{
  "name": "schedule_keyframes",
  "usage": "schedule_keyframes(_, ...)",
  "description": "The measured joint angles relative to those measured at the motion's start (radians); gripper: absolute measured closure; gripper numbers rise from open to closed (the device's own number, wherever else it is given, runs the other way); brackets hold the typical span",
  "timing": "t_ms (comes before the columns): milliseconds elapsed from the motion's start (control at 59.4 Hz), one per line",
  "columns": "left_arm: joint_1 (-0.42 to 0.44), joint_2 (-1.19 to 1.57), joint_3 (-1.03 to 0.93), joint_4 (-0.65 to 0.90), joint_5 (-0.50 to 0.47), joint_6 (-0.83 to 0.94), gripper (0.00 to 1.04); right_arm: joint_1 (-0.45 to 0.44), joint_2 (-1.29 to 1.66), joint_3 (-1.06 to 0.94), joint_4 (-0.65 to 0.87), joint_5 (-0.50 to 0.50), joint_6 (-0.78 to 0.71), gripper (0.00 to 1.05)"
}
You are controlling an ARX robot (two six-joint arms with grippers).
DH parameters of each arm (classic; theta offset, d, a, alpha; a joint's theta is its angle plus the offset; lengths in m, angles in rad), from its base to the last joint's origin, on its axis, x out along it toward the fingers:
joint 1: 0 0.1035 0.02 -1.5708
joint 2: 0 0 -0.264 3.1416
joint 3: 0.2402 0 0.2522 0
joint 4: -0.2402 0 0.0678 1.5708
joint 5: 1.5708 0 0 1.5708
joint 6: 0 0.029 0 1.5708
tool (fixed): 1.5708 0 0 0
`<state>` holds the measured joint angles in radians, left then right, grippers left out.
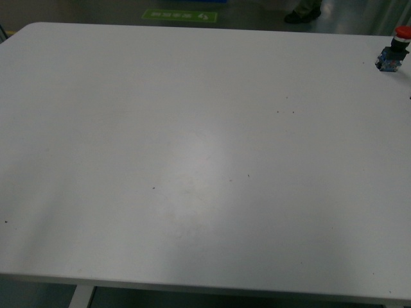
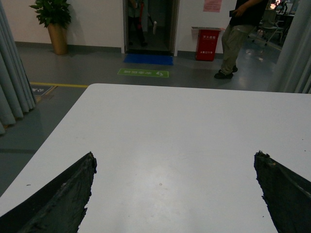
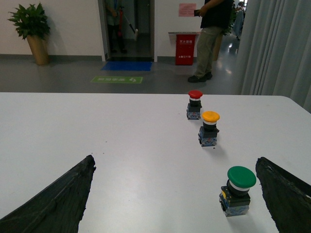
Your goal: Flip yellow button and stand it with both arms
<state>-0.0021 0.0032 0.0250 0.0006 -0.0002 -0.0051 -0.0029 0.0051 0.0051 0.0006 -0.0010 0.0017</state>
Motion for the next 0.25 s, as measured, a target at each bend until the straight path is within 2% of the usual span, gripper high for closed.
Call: schedule_keyframes(253, 0.000, 0.000, 0.000, 0.000, 0.000, 0.000, 0.07, 0.000, 0.000, 0.000, 0.000, 0.000, 0.000, 0.07)
